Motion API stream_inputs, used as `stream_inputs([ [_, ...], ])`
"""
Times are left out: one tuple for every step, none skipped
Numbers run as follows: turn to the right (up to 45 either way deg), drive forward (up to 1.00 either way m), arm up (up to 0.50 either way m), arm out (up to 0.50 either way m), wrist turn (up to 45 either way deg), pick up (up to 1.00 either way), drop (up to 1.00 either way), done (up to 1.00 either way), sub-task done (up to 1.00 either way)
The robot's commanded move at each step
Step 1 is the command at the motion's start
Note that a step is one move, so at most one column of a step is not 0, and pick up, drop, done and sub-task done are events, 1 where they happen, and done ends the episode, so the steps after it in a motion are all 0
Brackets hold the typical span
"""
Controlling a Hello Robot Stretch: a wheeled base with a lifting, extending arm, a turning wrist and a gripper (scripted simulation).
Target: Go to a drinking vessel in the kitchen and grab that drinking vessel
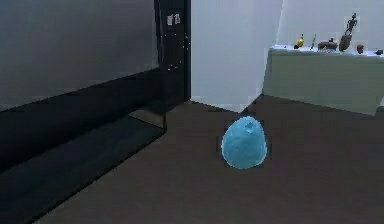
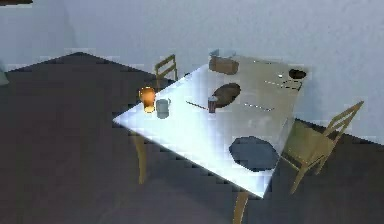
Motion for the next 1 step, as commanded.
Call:
stream_inputs([
  [45.0, 0.0, 0.0, 0.0, 0.0, 0.0, 0.0, 0.0, 0.0],
])
